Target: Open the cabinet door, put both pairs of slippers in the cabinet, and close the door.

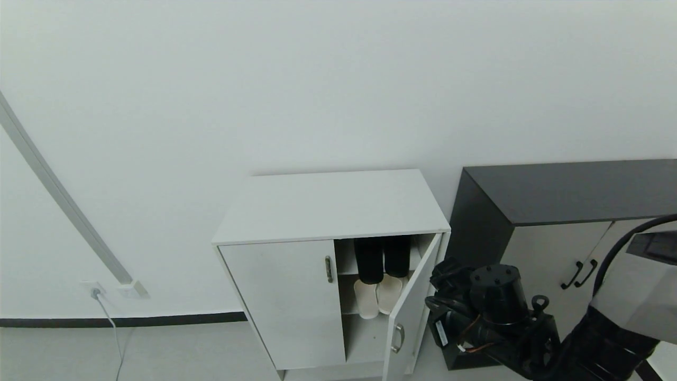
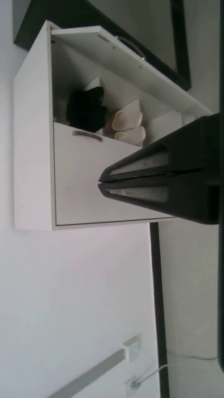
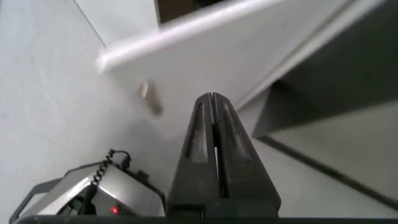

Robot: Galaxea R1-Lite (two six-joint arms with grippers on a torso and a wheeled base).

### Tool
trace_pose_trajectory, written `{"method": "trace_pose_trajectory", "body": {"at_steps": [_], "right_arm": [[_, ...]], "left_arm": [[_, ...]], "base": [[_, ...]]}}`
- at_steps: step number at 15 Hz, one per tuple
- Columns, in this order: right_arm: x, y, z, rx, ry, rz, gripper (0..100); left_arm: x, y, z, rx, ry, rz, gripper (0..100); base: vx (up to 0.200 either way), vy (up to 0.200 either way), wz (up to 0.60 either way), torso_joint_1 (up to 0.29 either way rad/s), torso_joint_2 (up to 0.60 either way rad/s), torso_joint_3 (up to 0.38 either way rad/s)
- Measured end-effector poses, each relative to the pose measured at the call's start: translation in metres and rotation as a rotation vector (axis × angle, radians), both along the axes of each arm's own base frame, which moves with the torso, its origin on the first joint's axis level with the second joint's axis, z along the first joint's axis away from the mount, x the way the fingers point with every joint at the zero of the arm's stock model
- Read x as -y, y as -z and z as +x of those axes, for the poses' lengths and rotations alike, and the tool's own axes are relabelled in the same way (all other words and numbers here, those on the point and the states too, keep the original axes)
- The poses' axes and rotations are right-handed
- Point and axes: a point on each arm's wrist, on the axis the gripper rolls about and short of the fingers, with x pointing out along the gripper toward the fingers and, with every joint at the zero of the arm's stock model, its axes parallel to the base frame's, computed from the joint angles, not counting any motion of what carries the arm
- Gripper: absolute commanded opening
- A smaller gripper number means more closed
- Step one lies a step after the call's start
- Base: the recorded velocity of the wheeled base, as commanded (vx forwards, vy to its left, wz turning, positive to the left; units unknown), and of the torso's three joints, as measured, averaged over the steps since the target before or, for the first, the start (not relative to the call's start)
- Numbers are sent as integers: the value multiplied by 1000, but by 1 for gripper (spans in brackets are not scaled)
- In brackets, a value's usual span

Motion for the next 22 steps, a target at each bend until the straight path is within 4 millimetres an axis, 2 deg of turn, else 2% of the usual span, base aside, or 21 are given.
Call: {"method": "trace_pose_trajectory", "body": {"at_steps": [9, 22], "right_arm": [[-21, 26, 34, 7, 14, 4, 0], [-33, 46, 96, 85, 83, 67, 0]], "left_arm": [[0, 0, 0, 0, -1, 1, 0], [0, 0, 0, 0, 0, 2, 0]], "base": [[0, 0, 0, 0, 0, 0], [0, 0, 0, 0, 0, 0]]}}
